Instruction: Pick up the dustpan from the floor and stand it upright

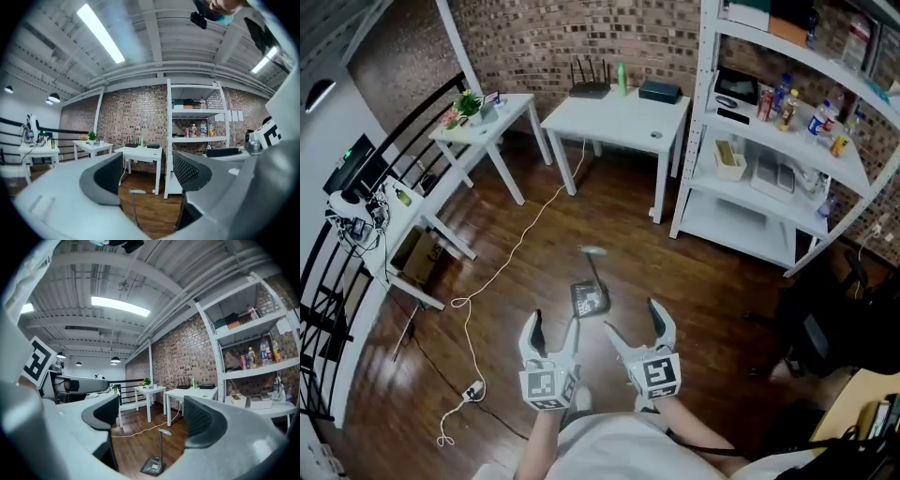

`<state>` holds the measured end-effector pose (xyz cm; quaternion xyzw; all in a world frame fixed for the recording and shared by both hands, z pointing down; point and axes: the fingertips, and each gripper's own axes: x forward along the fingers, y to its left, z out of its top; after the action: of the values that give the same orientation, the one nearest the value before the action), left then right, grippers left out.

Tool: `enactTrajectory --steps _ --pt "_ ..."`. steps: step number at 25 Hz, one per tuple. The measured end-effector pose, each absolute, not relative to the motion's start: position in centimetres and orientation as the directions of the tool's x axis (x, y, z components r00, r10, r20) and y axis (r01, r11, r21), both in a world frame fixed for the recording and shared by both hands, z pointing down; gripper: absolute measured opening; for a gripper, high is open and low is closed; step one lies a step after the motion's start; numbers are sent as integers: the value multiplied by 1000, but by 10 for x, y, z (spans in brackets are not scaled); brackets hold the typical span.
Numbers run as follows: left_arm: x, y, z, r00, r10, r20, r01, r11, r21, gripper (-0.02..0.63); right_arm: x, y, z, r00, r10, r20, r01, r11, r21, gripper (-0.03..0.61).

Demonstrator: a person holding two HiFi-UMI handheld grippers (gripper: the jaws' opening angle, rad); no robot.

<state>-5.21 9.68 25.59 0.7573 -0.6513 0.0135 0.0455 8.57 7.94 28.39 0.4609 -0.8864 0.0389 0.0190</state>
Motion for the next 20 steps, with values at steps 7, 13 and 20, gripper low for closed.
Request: enactTrajectory --steps 7,13,20 --pt "-61 106 216 148 -989 -30 -988 -149 43 336 92 87 238 -532 -846 31 -846 533 10 405" --pt "-60 131 226 182 -983 -35 -983 -182 5 336 67 94 236 -520 -854 33 -853 521 31 403" --pt "-117 143 212 122 -990 -67 -992 -120 -26 336 41 103 234 -489 -871 48 -870 491 52 402"
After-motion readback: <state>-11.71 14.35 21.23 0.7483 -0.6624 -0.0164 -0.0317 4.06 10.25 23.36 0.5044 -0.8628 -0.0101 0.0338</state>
